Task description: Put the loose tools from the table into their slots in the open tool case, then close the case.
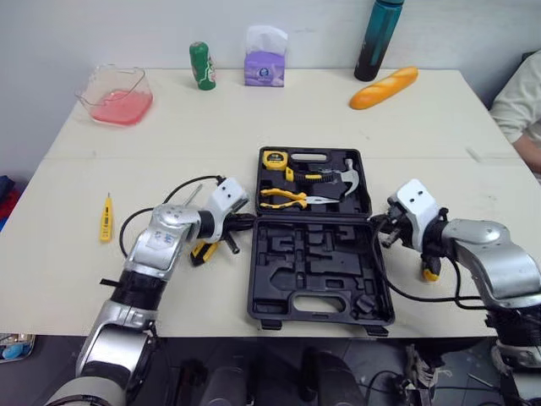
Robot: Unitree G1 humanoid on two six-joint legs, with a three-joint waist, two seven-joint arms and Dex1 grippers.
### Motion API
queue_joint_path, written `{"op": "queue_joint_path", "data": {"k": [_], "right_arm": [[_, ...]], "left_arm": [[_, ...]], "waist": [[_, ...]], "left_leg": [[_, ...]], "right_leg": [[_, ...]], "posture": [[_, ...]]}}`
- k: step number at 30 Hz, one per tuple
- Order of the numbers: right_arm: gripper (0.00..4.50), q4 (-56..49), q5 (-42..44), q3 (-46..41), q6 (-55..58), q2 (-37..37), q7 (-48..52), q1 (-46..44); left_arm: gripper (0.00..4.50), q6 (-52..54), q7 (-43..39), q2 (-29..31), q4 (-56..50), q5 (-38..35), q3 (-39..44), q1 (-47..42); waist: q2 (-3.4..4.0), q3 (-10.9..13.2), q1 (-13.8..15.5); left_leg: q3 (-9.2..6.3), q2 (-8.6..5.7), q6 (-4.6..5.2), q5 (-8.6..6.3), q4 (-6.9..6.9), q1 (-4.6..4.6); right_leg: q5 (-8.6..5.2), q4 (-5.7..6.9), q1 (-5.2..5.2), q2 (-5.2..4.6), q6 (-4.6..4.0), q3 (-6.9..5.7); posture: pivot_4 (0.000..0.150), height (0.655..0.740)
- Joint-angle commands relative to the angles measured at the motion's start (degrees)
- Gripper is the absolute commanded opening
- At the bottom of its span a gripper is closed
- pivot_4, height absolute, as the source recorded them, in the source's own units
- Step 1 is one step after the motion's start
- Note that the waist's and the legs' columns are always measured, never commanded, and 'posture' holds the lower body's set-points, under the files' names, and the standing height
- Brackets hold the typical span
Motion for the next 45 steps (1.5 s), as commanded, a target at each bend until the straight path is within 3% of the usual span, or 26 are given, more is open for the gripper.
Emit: {"op": "queue_joint_path", "data": {"k": [1, 3, 4, 5, 8, 13, 14, 21, 28, 33, 35, 40, 45], "right_arm": [[0.1, -5.22, 4.26, -11.74, 1.61, -4.56, 3.37, 5.24], [0.1, -6.36, 7.71, -19.45, 3.8, -6.51, 6.2, 9.96], [0.04, -6.59, 8.92, -22.75, 4.79, -7.27, 7.38, 12.22], [0.32, -5.98, 9.81, -26.74, 5.39, -8.15, 9.03, 14.99], [1.5, -2.23, 9.74, -36.23, 4.21, -10.73, 13.77, 23.23], [4.15, 6.73, 7.99, -44.73, -0.63, -13.9, 18.14, 30.34], [4.45, 9.14, 7.41, -45.62, -1.78, -14.6, 18.29, 30.77], [4.45, 14.82, 6.74, -43.49, -6.38, -15.48, 17.7, 29.55], [4.45, 6.22, 12.39, -40.6, -3.7, -13.82, 17.88, 26.26], [4.45, -7.05, 22.19, -36.91, 4.23, -12.72, 16.09, 20.97], [4.45, -12.89, 28.4, -32.07, 7.29, -11.97, 13.75, 14.7], [4.45, -18.94, 35.53, -18.28, 9.97, -6.68, 8.75, -0.34], [4.45, -20.34, 35.76, -7.61, 9.03, -1.01, 6.95, -8.74]], "left_arm": [[0.0, 5.31, -3.94, 5.71, -11.0, -9.71, 12.2, 5.1], [0.0, 9.2, -5.8, 9.16, -15.04, -15.51, 20.28, 11.15], [0.31, 10.02, -6.65, 10.76, -16.42, -17.33, 23.95, 14.72], [0.67, 11.18, -7.85, 12.51, -16.77, -19.14, 29.24, 19.25], [1.91, 11.57, -10.48, 16.81, -15.05, -21.54, 42.91, 31.86], [4.29, 6.81, -11.13, 21.44, -7.74, -19.84, 56.64, 45.33], [4.5, 4.61, -10.37, 22.36, -4.05, -18.56, 59.09, 47.05], [4.5, -6.9, -7.93, 26.14, 10.26, -15.04, 60.63, 50.02], [4.5, -3.36, -5.65, 23.53, -4.91, -19.81, 54.71, 48.28], [4.5, 4.12, 4.36, 22.01, -16.4, -20.21, 44.47, 40.76], [4.5, 6.91, 7.59, 22.41, -18.48, -19.34, 38.34, 36.39], [4.5, 10.03, 13.5, 21.57, -16.13, -15.71, 24.9, 25.67], [4.5, 8.79, 15.71, 20.85, -11.24, -12.17, 17.38, 19.84]], "waist": [[0.0, 0.0, 0.0], [0.0, 0.0, -0.03], [0.01, 0.0, -0.06], [0.02, -0.01, -0.13], [0.02, -0.01, -0.17], [-0.01, -0.03, 0.19], [-0.01, -0.03, 0.17], [0.06, -0.06, -0.19], [0.08, -0.06, -0.13], [0.09, -0.05, -0.1], [0.1, -0.06, -0.23], [0.07, -0.06, -0.52], [0.05, -0.06, -0.55]], "left_leg": [[0.0, 0.01, 0.0, 0.0, 0.0, 0.01], [-0.03, 0.02, -0.02, -0.01, 0.0, 0.08], [-0.04, 0.03, -0.02, -0.01, 0.01, 0.1], [-0.04, 0.03, -0.02, -0.02, 0.0, 0.13], [-0.04, 0.07, -0.08, -0.06, -0.03, 0.23], [-0.07, 0.04, 0.01, -0.25, 0.0, 0.27], [-0.11, 0.03, -0.13, -0.41, 0.0, 0.27], [-0.11, 0.11, -0.42, -0.58, -0.13, 0.24], [-0.1, 0.1, -0.46, -0.6, -0.12, 0.23], [-0.11, 0.1, -0.49, -0.57, -0.12, 0.23], [-0.1, 0.1, -0.34, -0.48, -0.12, 0.24], [-0.07, 0.14, -0.3, -0.38, -0.09, 0.22], [0.05, 0.15, -0.28, -0.31, -0.08, 0.15]], "right_leg": [[0.0, -0.01, 0.01, 0.0, 0.0, 0.0], [0.0, 0.0, 0.07, -0.02, -0.01, 0.01], [0.0, -0.02, 0.09, -0.01, -0.01, 0.02], [0.0, -0.02, 0.13, -0.03, -0.01, 0.03], [-0.02, -0.07, 0.2, -0.01, -0.04, 0.05], [-0.06, -0.28, 0.2, -0.17, -0.11, 0.09], [-0.08, -0.27, 0.2, -0.31, -0.14, 0.26], [-0.23, -0.11, -0.08, -0.62, -0.4, 0.46], [-0.22, -0.06, -0.1, -0.74, -0.39, 0.56], [-0.21, 0.02, -0.09, -0.71, -0.37, 0.58], [-0.2, 0.07, -0.08, -0.63, -0.37, 0.57], [-0.2, 0.26, -0.09, -0.39, -0.36, 0.58], [-0.2, 0.19, -0.13, 0.03, -0.35, 0.56]], "posture": [[0.15, 0.7314], [0.15, 0.7314], [0.15, 0.7314], [0.15, 0.7314], [0.15, 0.7314], [0.15, 0.7314], [0.15, 0.7314], [0.15, 0.7314], [0.15, 0.7314], [0.15, 0.7314], [0.15, 0.7314], [0.15, 0.7314], [0.15, 0.7314]]}}
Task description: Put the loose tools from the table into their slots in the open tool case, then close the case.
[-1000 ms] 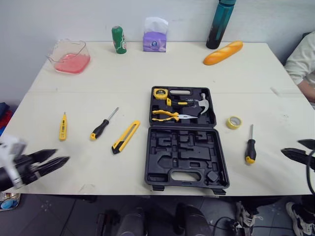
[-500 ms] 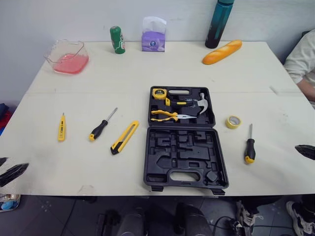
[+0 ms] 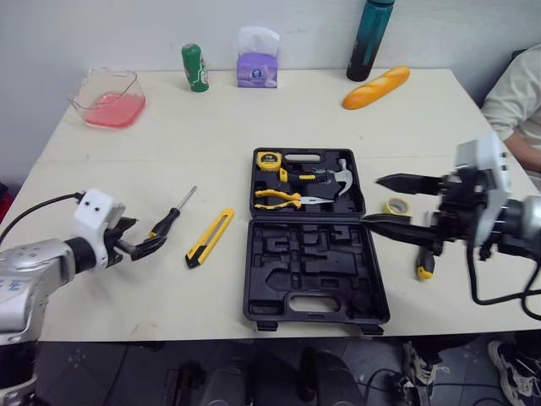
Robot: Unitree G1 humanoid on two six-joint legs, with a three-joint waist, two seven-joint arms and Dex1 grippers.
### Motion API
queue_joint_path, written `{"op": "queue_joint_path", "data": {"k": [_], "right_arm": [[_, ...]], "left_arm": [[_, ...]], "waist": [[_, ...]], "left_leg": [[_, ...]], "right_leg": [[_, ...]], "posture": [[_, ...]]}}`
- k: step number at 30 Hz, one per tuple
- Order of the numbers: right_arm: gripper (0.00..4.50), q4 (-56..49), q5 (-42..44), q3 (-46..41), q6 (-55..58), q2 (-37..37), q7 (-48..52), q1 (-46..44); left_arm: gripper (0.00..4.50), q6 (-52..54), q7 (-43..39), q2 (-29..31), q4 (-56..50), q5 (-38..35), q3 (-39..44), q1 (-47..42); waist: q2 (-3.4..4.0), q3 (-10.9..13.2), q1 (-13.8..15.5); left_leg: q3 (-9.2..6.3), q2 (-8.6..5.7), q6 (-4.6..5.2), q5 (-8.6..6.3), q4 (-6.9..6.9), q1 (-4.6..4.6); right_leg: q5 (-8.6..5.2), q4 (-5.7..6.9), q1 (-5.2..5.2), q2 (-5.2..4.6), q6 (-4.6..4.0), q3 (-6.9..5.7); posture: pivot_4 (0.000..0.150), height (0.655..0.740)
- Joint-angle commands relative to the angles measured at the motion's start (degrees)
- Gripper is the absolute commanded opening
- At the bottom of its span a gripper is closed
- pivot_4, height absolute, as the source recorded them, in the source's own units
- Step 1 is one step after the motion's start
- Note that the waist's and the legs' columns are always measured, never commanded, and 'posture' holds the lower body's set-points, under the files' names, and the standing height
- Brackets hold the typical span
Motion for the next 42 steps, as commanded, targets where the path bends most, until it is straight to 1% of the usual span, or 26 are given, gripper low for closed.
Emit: {"op": "queue_joint_path", "data": {"k": [1, 8, 10, 11, 16, 17, 19, 22, 24, 26, 28, 30, 32, 34, 38, 42], "right_arm": [[4.45, -2.46, 0.51, 4.82, -1.42, 2.43, -0.81, -3.49], [4.45, -1.65, -2.26, 11.36, -3.69, 7.02, -2.59, -7.29], [4.5, -0.52, -3.34, 12.56, -4.93, 7.7, -1.83, -8.48], [4.5, -0.15, -3.62, 12.77, -5.23, 7.85, -1.46, -8.8], [4.5, 1.82, -5.3, 13.96, -7.05, 7.59, 0.46, -9.84], [4.5, 1.81, -5.6, 13.99, -7.29, 7.5, 0.7, -9.63], [4.5, 1.66, -6.02, 13.79, -7.61, 7.29, 1.03, -9.12], [4.5, 1.02, -5.63, 12.25, -7.44, 6.08, 1.36, -7.58], [4.5, 0.15, -5.22, 10.45, -7.12, 4.17, 1.9, -5.05], [4.5, -0.68, -4.83, 8.59, -6.96, 2.1, 2.35, -2.11], [4.5, -1.41, -4.94, 6.4, -6.88, -0.03, 2.6, 1.55], [4.5, -1.9, -5.62, 3.54, -6.93, -2.07, 2.41, 5.77], [4.5, -2.25, -5.49, 1.53, -6.89, -3.05, 1.62, 8.18], [4.5, -2.81, -5.33, -0.52, -6.84, -3.64, 0.81, 10.57], [4.5, -4.58, -5.22, -4.17, -6.61, -3.99, -0.96, 15.62], [4.5, -6.62, -4.35, -7.36, -6.05, -3.54, -3.11, 19.96]], "left_arm": [[4.5, -1.32, 1.56, -0.2, 2.41, 2.9, -2.68, -2.31], [4.5, -2.2, 2.76, -2.65, 5.23, 4.42, -5.53, -4.83], [3.95, -3.4, 3.53, -3.62, 7.19, 5.37, -5.87, -5.56], [3.61, -3.84, 3.57, -3.81, 7.72, 5.65, -5.98, -5.74], [1.25, -3.95, 1.62, -2.99, 8.03, 4.01, -4.92, -7.05], [0.99, -3.75, 0.7, -2.3, 7.67, 3.55, -4.73, -7.5], [0.99, -3.81, -2.01, -0.31, 6.66, 2.78, -4.74, -8.37], [0.99, -6.06, -10.01, 5.11, 3.4, 2.05, -7.3, -11.12], [0.99, -5.97, -15.87, 7.45, 0.98, 1.0, -10.86, -15.69], [0.99, -5.01, -20.12, 7.67, 0.16, 0.29, -14.8, -21.32], [0.99, -5.95, -24.44, 6.18, 0.41, 1.64, -20.93, -27.68], [0.99, -7.61, -28.46, 3.39, 1.8, 4.4, -28.23, -34.31], [0.99, -9.16, -30.81, 1.27, 3.83, 7.07, -32.99, -38.33], [0.99, -10.81, -32.83, -1.39, 6.35, 9.76, -37.25, -41.87], [0.99, -14.83, -34.48, -7.86, 12.96, 14.8, -43.33, -47.52], [0.99, -19.87, -34.18, -14.06, 20.5, 19.88, -46.98, -50.6]], "waist": [[-0.01, 0.0, 0.01], [-0.08, 0.01, 0.39], [-0.1, 0.0, 0.64], [-0.1, -0.01, 0.63], [-0.12, -0.02, 0.45], [-0.12, -0.02, 0.45], [-0.12, -0.02, 0.42], [-0.23, 0.03, 0.47], [-0.29, 0.06, 0.95], [-0.29, 0.06, 1.31], [-0.29, 0.05, 1.25], [-0.3, 0.05, 1.19], [-0.32, 0.06, 1.39], [-0.31, 0.07, 0.83], [-0.32, 0.07, 0.69], [-0.34, 0.09, 0.9]], "left_leg": [[0.02, -0.01, 0.02, 0.01, 0.0, -0.05], [0.06, -0.03, 0.12, 0.07, 0.09, -0.05], [0.06, -0.05, 0.13, 0.11, 0.1, -0.02], [0.05, -0.07, 0.13, 0.13, 0.1, -0.02], [0.05, -0.06, 0.12, 0.14, 0.09, 0.0], [0.05, -0.06, 0.12, 0.14, 0.09, 0.0], [0.05, -0.05, 0.12, 0.14, 0.09, -0.03], [0.05, -0.05, 0.12, 0.14, 0.09, -0.08], [0.02, -0.08, 0.12, 0.14, 0.09, -0.12], [-0.07, -0.17, 0.18, 0.17, 0.11, -0.16], [-0.04, -0.21, 0.23, 0.19, 0.1, -0.15], [0.01, -0.22, 0.26, 0.19, 0.1, -0.1], [0.03, -0.22, 0.27, 0.2, 0.1, -0.11], [0.13, -0.19, 0.28, 0.21, 0.09, -0.09], [0.2, -0.08, 0.27, 0.21, 0.08, -0.06], [0.16, -0.12, 0.3, 0.22, 0.1, -0.09]], "right_leg": [[0.0, -0.02, -0.03, 0.02, 0.0, -0.03], [0.03, 0.04, -0.03, -0.04, 0.06, -0.43], [0.04, 0.12, -0.02, -0.07, 0.07, -0.42], [0.04, 0.17, -0.02, -0.09, 0.07, -0.43], [0.03, 0.19, -0.03, -0.09, 0.06, -0.43], [0.04, 0.19, -0.03, -0.08, 0.06, -0.44], [0.04, 0.19, -0.04, -0.07, 0.06, -0.46], [0.03, 0.16, -0.07, -0.07, 0.06, -0.49], [0.03, 0.13, -0.08, -0.1, 0.06, -0.52], [0.05, 0.04, -0.01, -0.18, 0.09, -0.58], [0.14, -0.12, 0.07, -0.17, 0.25, -0.53], [0.17, -0.17, 0.14, -0.11, 0.3, -0.52], [0.17, -0.16, 0.16, -0.03, 0.31, -0.54], [0.18, -0.15, 0.14, 0.01, 0.31, -0.47], [0.17, -0.15, 0.11, 0.15, 0.31, -0.42], [0.18, -0.15, 0.12, 0.09, 0.31, -0.43]], "posture": [[0.15, 0.7314], [0.15, 0.7314], [0.15, 0.7314], [0.15, 0.7314], [0.15, 0.7314], [0.15, 0.7314], [0.15, 0.7314], [0.15, 0.7314], [0.15, 0.7314], [0.15, 0.7314], [0.15, 0.7314], [0.15, 0.7314], [0.15, 0.7314], [0.15, 0.7314], [0.15, 0.7314], [0.15, 0.7314]]}}
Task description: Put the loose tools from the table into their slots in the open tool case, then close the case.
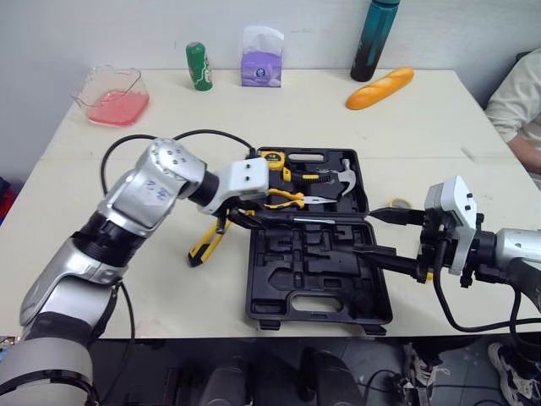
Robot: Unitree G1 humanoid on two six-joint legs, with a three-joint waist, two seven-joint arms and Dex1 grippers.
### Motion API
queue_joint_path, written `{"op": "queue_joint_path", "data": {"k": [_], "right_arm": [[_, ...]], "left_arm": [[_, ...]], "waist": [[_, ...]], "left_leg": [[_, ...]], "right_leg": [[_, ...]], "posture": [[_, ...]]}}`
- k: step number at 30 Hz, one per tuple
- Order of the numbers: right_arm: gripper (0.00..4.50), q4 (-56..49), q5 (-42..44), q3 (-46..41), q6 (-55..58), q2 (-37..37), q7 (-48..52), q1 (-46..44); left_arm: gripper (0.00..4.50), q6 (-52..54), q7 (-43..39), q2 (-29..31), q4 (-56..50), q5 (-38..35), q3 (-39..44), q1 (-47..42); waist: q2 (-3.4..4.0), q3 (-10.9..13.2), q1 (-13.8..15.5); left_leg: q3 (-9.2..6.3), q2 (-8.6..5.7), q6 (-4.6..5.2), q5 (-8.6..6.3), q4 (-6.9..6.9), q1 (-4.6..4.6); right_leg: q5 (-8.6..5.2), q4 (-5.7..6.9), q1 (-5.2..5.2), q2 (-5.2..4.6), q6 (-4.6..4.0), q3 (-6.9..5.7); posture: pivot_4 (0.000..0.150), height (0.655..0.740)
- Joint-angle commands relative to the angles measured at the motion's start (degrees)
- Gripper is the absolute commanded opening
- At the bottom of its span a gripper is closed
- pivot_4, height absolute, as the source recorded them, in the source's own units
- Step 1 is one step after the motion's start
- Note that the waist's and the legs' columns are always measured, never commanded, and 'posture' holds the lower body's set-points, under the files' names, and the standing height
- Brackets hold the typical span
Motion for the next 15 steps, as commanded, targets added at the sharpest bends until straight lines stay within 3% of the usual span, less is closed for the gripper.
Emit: {"op": "queue_joint_path", "data": {"k": [1, 8, 15], "right_arm": [[4.5, -3.3, 1.29, -4.31, 0.16, 0.03, -1.89, 2.34], [4.5, -4.44, 1.93, -6.54, 0.33, -0.12, -3.78, 5.49], [4.5, -5.22, 2.58, -6.92, 0.43, -0.28, -5.1, 6.75]], "left_arm": [[0.99, -4.87, 0.17, -3.95, 5.79, 4.33, -1.82, -2.92], [0.99, -9.65, -0.76, -9.03, 12.9, 8.28, -2.03, -4.62], [0.99, -9.58, -1.61, -11.33, 12.92, 10.05, -1.44, -4.14]], "waist": [[-0.03, 0.02, 0.03], [-0.07, 0.04, 0.03], [-0.08, 0.04, 0.29]], "left_leg": [[-0.01, -0.02, 0.02, 0.01, 0.0, 0.0], [-0.06, -0.04, 0.07, 0.03, 0.01, -0.04], [-0.12, -0.06, 0.09, 0.04, 0.05, -0.04]], "right_leg": [[0.01, 0.0, 0.01, -0.03, 0.02, 0.0], [0.03, -0.02, 0.0, -0.08, 0.05, -0.03], [0.03, -0.02, 0.04, -0.13, 0.05, -0.06]], "posture": [[0.15, 0.7314], [0.15, 0.7314], [0.15, 0.7314]]}}
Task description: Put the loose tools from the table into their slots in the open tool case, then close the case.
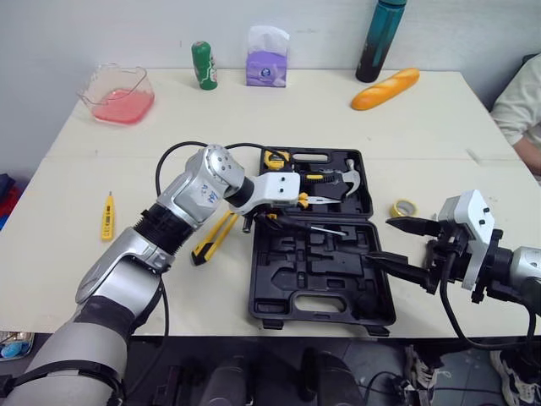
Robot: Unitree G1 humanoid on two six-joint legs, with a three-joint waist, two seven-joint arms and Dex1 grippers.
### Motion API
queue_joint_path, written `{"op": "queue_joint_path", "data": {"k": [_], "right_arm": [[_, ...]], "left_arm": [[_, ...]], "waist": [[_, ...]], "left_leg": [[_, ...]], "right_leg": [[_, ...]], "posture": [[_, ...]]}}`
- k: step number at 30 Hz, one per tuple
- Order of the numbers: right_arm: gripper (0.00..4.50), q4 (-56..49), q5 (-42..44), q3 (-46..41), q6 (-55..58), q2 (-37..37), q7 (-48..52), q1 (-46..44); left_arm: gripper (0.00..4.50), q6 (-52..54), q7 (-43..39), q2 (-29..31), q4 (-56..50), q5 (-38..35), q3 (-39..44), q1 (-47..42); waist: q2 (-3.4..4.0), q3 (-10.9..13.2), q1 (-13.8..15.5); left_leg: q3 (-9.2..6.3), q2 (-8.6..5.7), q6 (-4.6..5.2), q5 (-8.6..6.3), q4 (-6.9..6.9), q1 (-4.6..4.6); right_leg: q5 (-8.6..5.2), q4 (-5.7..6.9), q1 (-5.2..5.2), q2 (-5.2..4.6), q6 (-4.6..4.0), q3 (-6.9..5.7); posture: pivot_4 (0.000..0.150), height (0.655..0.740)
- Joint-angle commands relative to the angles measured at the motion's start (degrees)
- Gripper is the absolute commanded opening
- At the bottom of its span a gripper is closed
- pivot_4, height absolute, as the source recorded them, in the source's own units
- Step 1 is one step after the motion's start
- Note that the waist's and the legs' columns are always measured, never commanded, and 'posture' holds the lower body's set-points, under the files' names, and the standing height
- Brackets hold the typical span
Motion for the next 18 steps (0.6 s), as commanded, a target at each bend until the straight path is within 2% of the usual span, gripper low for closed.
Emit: {"op": "queue_joint_path", "data": {"k": [1, 2, 3, 4, 7, 10, 13, 18], "right_arm": [[4.5, -2.04, 1.23, -2.02, 0.1, -0.32, -0.73, 0.18], [4.5, -2.19, 1.32, -2.02, 0.18, -0.35, -0.92, 0.31], [4.5, -2.39, 1.48, -2.01, 0.29, -0.35, -1.12, 0.42], [4.5, -2.52, 1.61, -2.0, 0.36, -0.36, -1.27, 0.49], [4.5, -3.14, 2.13, -1.99, 0.54, -0.15, -1.64, 0.89], [4.5, -3.05, 2.14, -1.58, 0.21, 0.08, -1.89, 0.9], [4.5, -2.19, 1.38, -0.18, -0.49, 0.46, -2.12, 0.32], [4.5, -1.67, 1.01, 1.75, -0.95, 0.65, -2.1, -0.82]], "left_arm": [[0.99, -0.08, -0.75, -0.89, -1.4, 0.66, 1.25, -0.78], [0.99, 0.43, -1.17, -0.75, -1.98, 0.3, 1.8, -0.72], [2.06, 1.03, -1.7, -0.45, -2.66, -0.34, 2.62, -0.65], [2.34, 1.43, -2.09, -0.24, -3.12, -0.73, 3.23, -0.6], [3.67, 3.65, -3.44, 0.22, -4.95, -5.0, 7.92, 0.36], [3.67, 3.24, -3.35, -0.49, -4.98, -8.25, 11.63, 2.12], [2.71, 1.56, -2.41, -2.48, -2.47, -11.86, 15.87, 4.79], [0.41, -5.65, -0.74, -5.38, 3.43, -11.69, 17.01, 8.06]], "waist": [[0.0, 0.0, 0.14], [0.0, 0.0, 0.21], [0.0, 0.0, 0.25], [0.0, 0.0, 0.27], [0.0, 0.0, 0.25], [0.0, 0.0, 0.14], [0.0, 0.0, 0.17], [0.0, 0.0, 0.25]], "left_leg": [[-0.01, 0.0, 0.0, 0.0, 0.01, 0.0], [-0.01, 0.0, 0.0, 0.0, 0.01, 0.0], [-0.02, 0.0, 0.0, 0.0, 0.01, -0.01], [-0.03, 0.0, 0.0, 0.0, 0.02, -0.02], [-0.04, 0.0, 0.0, 0.0, 0.02, -0.03], [-0.04, 0.01, 0.0, 0.0, 0.03, -0.01], [-0.05, 0.01, 0.0, 0.0, 0.04, 0.03], [-0.08, -0.01, 0.0, 0.0, 0.07, 0.02]], "right_leg": [[0.0, 0.0, 0.0, 0.0, 0.0, 0.0], [0.0, 0.0, 0.0, 0.0, 0.0, 0.0], [0.0, 0.0, 0.0, -0.01, 0.0, 0.0], [0.0, 0.0, 0.0, 0.0, 0.0, -0.01], [0.0, 0.0, 0.0, 0.0, 0.0, -0.02], [0.0, 0.01, 0.01, 0.0, 0.0, -0.02], [0.0, 0.03, 0.05, -0.01, 0.0, -0.02], [0.0, 0.03, 0.06, 0.0, 0.0, -0.07]], "posture": [[0.15, 0.7314], [0.15, 0.7314], [0.15, 0.7314], [0.15, 0.7314], [0.15, 0.7314], [0.15, 0.7314], [0.15, 0.7314], [0.15, 0.7314]]}}
